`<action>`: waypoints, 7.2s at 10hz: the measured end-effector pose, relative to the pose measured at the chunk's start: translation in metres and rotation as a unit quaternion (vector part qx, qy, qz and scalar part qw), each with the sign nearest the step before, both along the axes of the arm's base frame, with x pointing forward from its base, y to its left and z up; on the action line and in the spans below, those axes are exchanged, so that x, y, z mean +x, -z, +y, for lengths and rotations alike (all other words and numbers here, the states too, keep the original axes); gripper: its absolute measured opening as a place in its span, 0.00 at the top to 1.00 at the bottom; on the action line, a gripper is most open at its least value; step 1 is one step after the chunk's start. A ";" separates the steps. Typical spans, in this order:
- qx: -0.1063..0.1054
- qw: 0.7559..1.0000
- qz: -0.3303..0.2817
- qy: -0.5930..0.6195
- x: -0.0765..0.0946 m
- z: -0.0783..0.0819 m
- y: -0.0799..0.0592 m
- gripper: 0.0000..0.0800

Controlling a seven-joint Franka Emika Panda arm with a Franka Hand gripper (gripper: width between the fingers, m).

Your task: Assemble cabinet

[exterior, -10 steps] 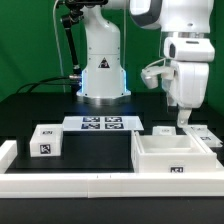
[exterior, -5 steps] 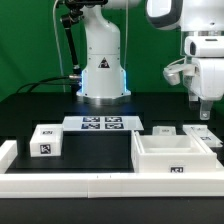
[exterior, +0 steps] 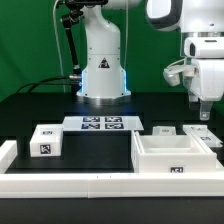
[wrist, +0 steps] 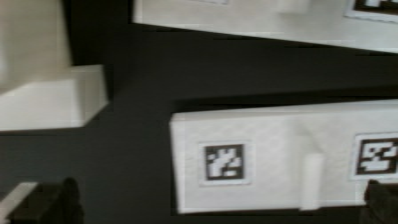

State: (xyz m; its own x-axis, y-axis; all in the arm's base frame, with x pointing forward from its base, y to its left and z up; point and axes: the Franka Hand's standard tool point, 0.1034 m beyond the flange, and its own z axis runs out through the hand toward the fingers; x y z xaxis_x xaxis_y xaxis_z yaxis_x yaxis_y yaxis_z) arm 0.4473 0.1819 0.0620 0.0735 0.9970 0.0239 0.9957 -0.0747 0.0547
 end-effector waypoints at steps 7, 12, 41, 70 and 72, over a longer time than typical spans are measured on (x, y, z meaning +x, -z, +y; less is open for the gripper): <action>0.023 0.999 0.024 -0.006 -0.029 0.018 0.042 0.00; 0.023 0.999 0.028 -0.006 -0.030 0.019 0.047 0.34; -0.017 1.000 0.022 -0.015 0.010 -0.068 0.005 0.91; -0.033 0.999 0.041 -0.014 0.014 -0.072 0.001 0.91; -0.032 0.999 0.039 -0.012 0.019 -0.072 0.001 0.91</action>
Offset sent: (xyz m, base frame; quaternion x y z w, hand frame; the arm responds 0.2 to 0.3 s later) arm -0.0171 0.0152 -0.0262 0.0125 0.0339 0.0003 0.9993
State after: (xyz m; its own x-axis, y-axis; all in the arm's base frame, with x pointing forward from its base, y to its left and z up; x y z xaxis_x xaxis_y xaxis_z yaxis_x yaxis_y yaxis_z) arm 0.4666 0.1102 0.0608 0.0495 0.9978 -0.0440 0.9986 -0.0504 -0.0189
